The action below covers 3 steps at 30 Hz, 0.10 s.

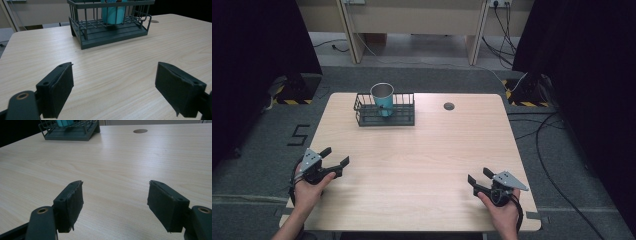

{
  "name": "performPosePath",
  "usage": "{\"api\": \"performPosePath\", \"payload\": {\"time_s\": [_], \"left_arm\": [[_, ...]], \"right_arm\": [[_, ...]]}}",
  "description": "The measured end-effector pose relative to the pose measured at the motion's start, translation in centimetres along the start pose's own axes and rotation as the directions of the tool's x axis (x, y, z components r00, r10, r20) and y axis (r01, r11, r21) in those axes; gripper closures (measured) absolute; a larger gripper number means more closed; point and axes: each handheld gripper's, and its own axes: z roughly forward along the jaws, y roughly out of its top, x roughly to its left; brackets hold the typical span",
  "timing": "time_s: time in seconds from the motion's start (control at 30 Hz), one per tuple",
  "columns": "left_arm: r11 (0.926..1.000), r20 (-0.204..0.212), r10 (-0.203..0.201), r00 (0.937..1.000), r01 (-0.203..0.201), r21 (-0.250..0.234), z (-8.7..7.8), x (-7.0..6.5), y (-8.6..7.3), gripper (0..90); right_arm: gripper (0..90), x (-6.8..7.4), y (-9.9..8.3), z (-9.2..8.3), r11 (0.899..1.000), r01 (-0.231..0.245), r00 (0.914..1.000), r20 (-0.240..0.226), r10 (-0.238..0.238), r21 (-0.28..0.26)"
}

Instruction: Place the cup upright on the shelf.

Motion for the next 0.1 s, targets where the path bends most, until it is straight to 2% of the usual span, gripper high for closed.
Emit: {"api": "performPosePath", "payload": {"time_s": [0.1], "left_arm": [[1.0,-0.001,-0.001,1.0,0.001,-0.003,-0.07,0.13,0.05,14.7]], "right_arm": [[29.0,0.01,-0.01,-0.01,1.0,-0.001,1.0,0.002,0.001,-0.001]]}}
